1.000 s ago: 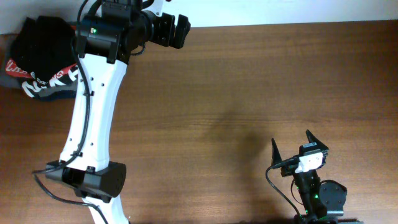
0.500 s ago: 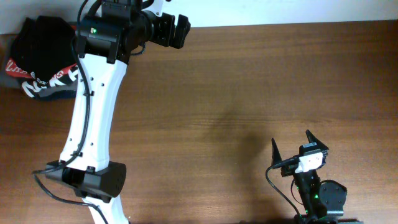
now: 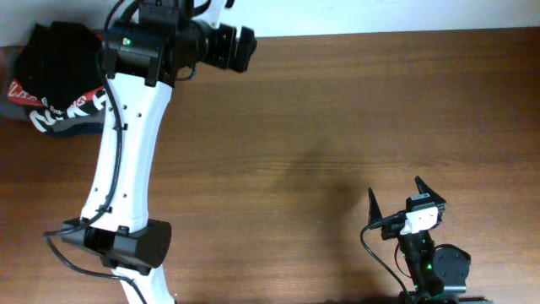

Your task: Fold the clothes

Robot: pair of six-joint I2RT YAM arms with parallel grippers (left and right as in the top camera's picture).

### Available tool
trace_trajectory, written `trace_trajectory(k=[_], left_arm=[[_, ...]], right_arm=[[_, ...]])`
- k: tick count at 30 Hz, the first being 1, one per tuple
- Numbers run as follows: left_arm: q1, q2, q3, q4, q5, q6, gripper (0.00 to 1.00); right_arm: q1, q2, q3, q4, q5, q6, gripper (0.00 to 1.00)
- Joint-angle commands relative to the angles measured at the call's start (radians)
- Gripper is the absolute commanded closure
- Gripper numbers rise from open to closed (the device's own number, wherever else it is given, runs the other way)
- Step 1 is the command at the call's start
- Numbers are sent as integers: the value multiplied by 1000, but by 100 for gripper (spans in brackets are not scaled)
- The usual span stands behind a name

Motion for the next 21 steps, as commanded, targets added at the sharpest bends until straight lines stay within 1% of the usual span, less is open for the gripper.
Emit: trace_trajectory(k=[1, 3, 5, 7, 9, 12, 18, 21], left_arm=[[-3, -3, -1, -159, -136, -8, 1], [-3, -10, -1, -240, -202, -9, 1], [-1, -24, -2, -290, -240, -9, 1], [-2, -47, -18, -295, -263, -9, 1], [-1, -82, -65, -258, -271, -8, 1], [-1, -176, -243, -127, -274, -9, 1], [22, -394, -742, 225, -277, -8, 1], [39, -478, -958, 374, -277, 11, 1]], right_arm=[[10, -10, -5, -6, -8, -3, 1], [10, -10, -5, -6, -8, -3, 1], [10, -10, -5, -6, -8, -3, 1], [10, -10, -5, -6, -8, -3, 1], [10, -10, -5, -6, -8, -3, 1], [10, -10, -5, -6, -8, -3, 1], [10, -10, -5, -6, -8, -3, 1], [10, -10, -5, -6, -8, -3, 1]])
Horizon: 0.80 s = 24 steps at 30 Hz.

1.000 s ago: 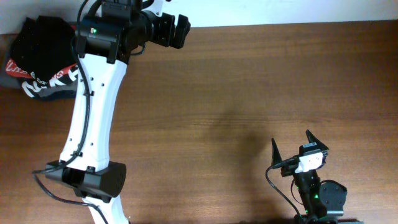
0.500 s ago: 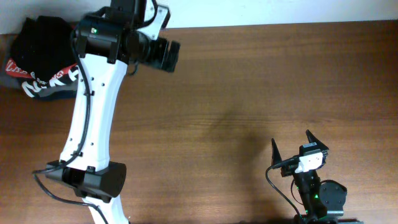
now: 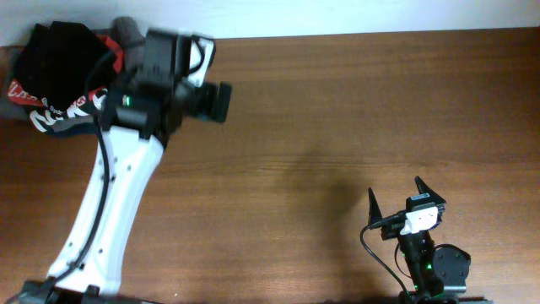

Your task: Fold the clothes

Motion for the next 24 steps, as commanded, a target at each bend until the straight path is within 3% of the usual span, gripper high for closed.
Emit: trace_trajectory(k=[1, 8, 11, 17, 24], left_arm=[[27, -101, -242, 121, -17, 31, 1], [56, -261, -642, 431, -17, 43, 1], [65, -387, -898, 665, -12, 42, 1], [65, -589, -1173, 933, -6, 42, 1], [65, -827, -1300, 974, -6, 43, 1]], right_arm=[[10, -10, -5, -5, -8, -3, 1], [10, -10, -5, -5, -8, -3, 1], [10, -10, -5, -5, -8, -3, 2], [10, -10, -5, -5, -8, -3, 1], [10, -10, -5, -5, -8, -3, 1]])
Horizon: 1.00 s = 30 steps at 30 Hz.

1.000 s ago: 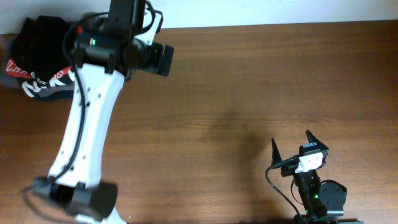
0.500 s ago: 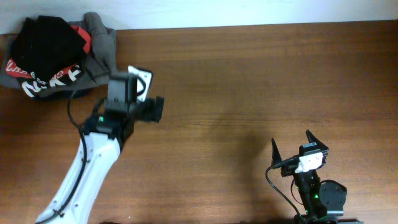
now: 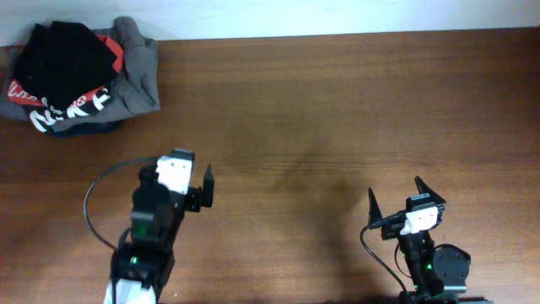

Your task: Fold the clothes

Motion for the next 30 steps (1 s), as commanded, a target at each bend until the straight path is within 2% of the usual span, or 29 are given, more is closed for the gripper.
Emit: trace_trajectory(k=[1, 5, 13, 25, 30], left_arm=[[5, -132, -57, 9, 7, 15, 1], [5, -253, -123, 48, 7, 15, 1], [8, -439, -288, 232, 6, 16, 1], [107, -609, -373, 231, 46, 15, 1], [142, -676, -373, 173, 45, 15, 1]], right_arm=[[10, -10, -5, -5, -8, -3, 1], [10, -10, -5, -5, -9, -3, 1], [10, -10, -5, -5, -8, -3, 1], [10, -10, -5, -5, -9, -3, 1], [10, -10, -5, -5, -8, -3, 2]])
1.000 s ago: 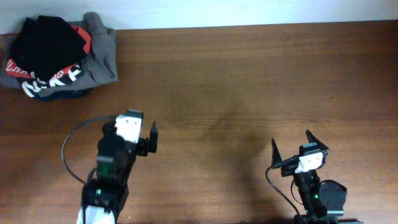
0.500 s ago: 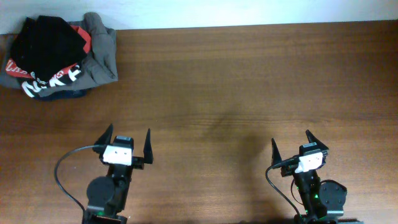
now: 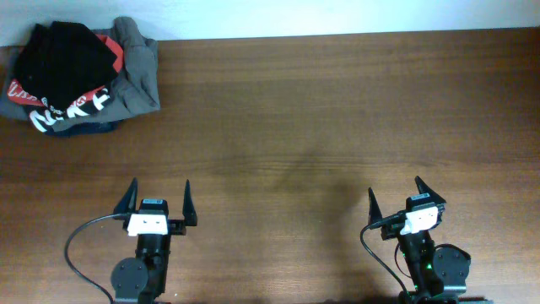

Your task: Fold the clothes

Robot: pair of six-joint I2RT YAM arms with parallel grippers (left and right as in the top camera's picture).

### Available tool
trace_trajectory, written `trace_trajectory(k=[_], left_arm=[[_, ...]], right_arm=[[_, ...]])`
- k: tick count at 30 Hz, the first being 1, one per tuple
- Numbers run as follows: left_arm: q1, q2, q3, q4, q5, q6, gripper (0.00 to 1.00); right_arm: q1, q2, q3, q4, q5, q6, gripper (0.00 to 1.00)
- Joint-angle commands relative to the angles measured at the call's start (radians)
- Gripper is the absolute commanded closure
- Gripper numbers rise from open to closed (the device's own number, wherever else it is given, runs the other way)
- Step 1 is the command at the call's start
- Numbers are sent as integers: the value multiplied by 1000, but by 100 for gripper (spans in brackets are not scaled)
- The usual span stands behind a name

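Note:
A pile of folded clothes (image 3: 80,76) lies in the far left corner of the table: black and red garments with white lettering on a grey one. My left gripper (image 3: 158,195) sits near the front edge at the left, its fingers spread open and empty. At the front right my right gripper (image 3: 396,192) is open too, with nothing between its fingers. Both are far from the pile.
The wooden table (image 3: 337,110) stretches across the whole view, with a white wall strip along its far edge. A black cable loops beside each arm base at the front.
My left arm has drawn back further toward the front edge and now points straight, its fingers spread open. The clothes pile and right arm have not moved.
My left arm was stretched out to the far left corner, its wrist by the clothes pile. Then it was over the pile's right edge. A second ago it had withdrawn to the front left, leaving the pile stacked. Now it rests at the front, open.

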Motion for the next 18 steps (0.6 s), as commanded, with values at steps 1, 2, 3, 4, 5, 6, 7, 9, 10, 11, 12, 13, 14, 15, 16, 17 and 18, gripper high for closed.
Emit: trace_trajectory(k=[1, 2, 3, 4, 5, 6, 7, 9, 10, 11, 12, 13, 14, 15, 16, 17, 18], left_arm=[[34, -60, -8, -45, 20, 15, 1], [47, -80, -8, -72, 27, 15, 1], [61, -101, -8, -98, 45, 15, 1], [74, -115, -8, -115, 64, 14, 1], [88, -131, -8, -135, 84, 15, 1], [101, -145, -8, -154, 99, 14, 1], [111, -155, -8, -170, 115, 14, 1], [135, -182, -8, -207, 139, 12, 1], [140, -192, -8, -221, 139, 11, 1], [144, -206, -8, -240, 139, 12, 1], [146, -215, -8, -253, 139, 12, 1], [148, -227, -8, -274, 138, 12, 1], [148, -227, -9, -281, 138, 12, 1], [148, -227, -9, -286, 138, 12, 1], [148, -227, -9, -293, 137, 12, 1], [147, -227, -9, -303, 130, 12, 1], [148, -227, -9, -315, 120, 11, 1]], right_arm=[[10, -10, -5, -5, -8, -3, 1], [10, -10, -5, -5, -8, -3, 1], [10, -10, -5, -5, -8, -3, 1], [10, -10, -5, -5, -8, -3, 1], [10, -10, -5, -5, -8, -3, 2], [10, -10, -5, -5, -8, -3, 1], [10, -10, -5, -5, -8, -3, 1], [10, -10, -5, -5, -8, -3, 1], [10, -10, -5, -5, -8, -3, 2], [10, -10, -5, -5, -8, -3, 1], [10, -10, -5, -5, -8, -3, 1], [10, -10, -5, -5, -8, -3, 1], [10, -10, -5, -5, -8, -3, 1], [10, -10, -5, -5, -8, -3, 2], [10, -10, -5, -5, -8, -3, 1], [10, -10, -5, -5, -8, -3, 1], [10, -10, -5, -5, -8, -3, 2]])
